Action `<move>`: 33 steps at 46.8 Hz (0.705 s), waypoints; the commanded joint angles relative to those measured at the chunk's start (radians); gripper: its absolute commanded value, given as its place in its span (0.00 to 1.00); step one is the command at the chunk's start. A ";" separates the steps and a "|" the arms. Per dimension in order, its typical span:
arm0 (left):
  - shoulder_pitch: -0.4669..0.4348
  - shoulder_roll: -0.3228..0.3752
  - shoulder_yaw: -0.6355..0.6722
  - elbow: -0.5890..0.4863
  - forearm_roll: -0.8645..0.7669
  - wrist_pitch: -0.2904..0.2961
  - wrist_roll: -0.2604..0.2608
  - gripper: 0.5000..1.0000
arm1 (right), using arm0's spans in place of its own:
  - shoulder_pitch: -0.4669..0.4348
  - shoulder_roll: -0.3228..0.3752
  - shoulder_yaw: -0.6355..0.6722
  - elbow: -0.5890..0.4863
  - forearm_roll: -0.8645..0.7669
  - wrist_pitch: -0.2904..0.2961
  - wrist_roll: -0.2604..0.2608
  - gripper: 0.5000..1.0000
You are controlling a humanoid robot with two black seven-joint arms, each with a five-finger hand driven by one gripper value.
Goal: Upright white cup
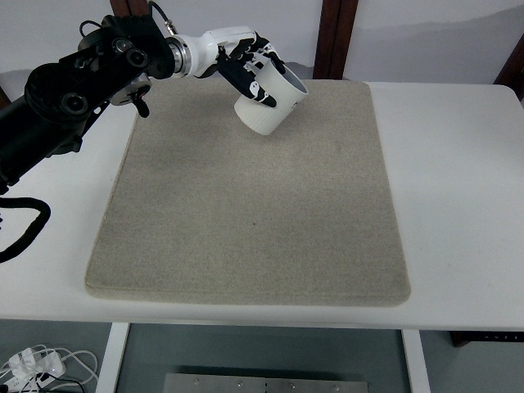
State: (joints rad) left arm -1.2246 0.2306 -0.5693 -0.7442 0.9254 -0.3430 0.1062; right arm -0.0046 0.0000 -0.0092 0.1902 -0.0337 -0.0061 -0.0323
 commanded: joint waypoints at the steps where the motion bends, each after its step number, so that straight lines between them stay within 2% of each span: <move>1: 0.014 0.007 -0.001 0.002 -0.036 0.002 -0.040 0.00 | 0.000 0.000 0.000 0.000 0.000 0.000 0.000 0.90; 6: 0.025 0.019 -0.001 0.019 -0.060 0.002 -0.077 0.00 | 0.000 0.000 0.000 0.000 0.000 0.000 0.000 0.90; 12: 0.042 0.023 -0.001 0.042 -0.080 -0.001 -0.161 0.00 | 0.000 0.000 0.000 0.000 0.000 0.000 0.000 0.90; 21: 0.088 0.027 -0.003 0.063 -0.108 0.002 -0.246 0.00 | 0.000 0.000 0.000 0.000 0.000 0.000 0.000 0.90; 33: 0.143 0.026 -0.008 0.100 -0.109 0.041 -0.376 0.00 | 0.000 0.000 0.000 0.000 0.000 0.000 0.000 0.90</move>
State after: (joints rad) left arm -1.0913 0.2573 -0.5767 -0.6616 0.8158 -0.3144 -0.2376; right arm -0.0048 0.0000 -0.0093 0.1902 -0.0337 -0.0061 -0.0321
